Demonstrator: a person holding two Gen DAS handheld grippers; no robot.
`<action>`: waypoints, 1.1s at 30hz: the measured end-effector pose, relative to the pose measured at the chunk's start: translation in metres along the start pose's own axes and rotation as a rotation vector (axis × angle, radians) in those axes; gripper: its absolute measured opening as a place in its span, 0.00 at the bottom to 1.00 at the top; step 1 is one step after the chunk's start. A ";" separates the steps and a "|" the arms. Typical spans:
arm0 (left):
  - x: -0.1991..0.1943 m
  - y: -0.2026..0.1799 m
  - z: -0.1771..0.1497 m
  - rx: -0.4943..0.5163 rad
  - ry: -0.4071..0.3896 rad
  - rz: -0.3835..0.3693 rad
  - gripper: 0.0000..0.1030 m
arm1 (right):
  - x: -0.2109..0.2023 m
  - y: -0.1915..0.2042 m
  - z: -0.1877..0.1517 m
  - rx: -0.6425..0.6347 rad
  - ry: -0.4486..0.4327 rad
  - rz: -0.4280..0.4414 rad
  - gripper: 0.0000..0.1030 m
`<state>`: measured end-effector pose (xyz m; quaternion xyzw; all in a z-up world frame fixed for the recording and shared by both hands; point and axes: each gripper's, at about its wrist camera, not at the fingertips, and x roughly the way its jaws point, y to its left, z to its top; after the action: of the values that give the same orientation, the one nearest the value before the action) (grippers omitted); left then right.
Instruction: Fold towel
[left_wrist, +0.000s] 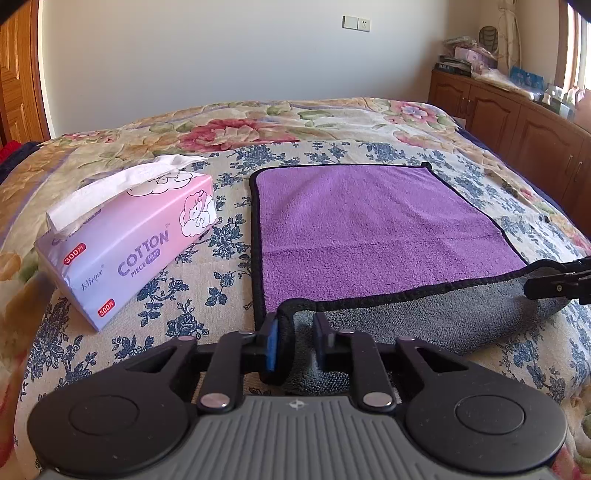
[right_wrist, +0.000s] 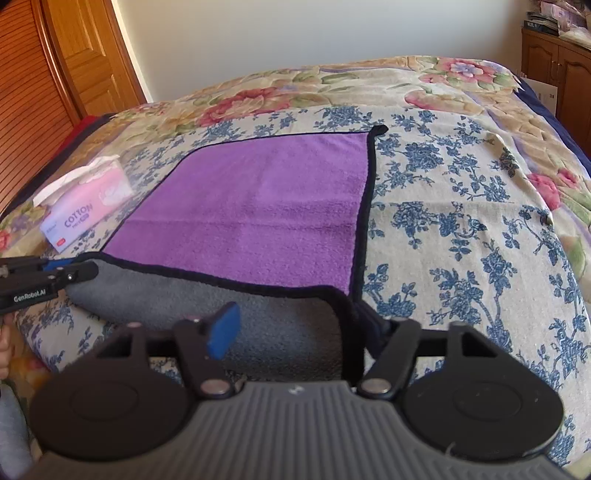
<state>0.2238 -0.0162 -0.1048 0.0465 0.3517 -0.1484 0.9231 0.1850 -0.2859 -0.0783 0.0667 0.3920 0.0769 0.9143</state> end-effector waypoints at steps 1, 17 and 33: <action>0.000 0.000 0.000 -0.002 -0.001 -0.006 0.11 | 0.000 -0.002 0.001 0.002 0.000 -0.002 0.56; -0.007 -0.003 0.003 0.008 -0.020 -0.033 0.05 | -0.003 -0.007 0.004 -0.032 0.001 -0.042 0.09; -0.025 -0.006 0.013 0.005 -0.092 -0.041 0.05 | -0.012 -0.002 0.010 -0.067 -0.052 -0.028 0.04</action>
<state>0.2126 -0.0180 -0.0778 0.0347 0.3095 -0.1700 0.9349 0.1843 -0.2907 -0.0631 0.0325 0.3662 0.0754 0.9269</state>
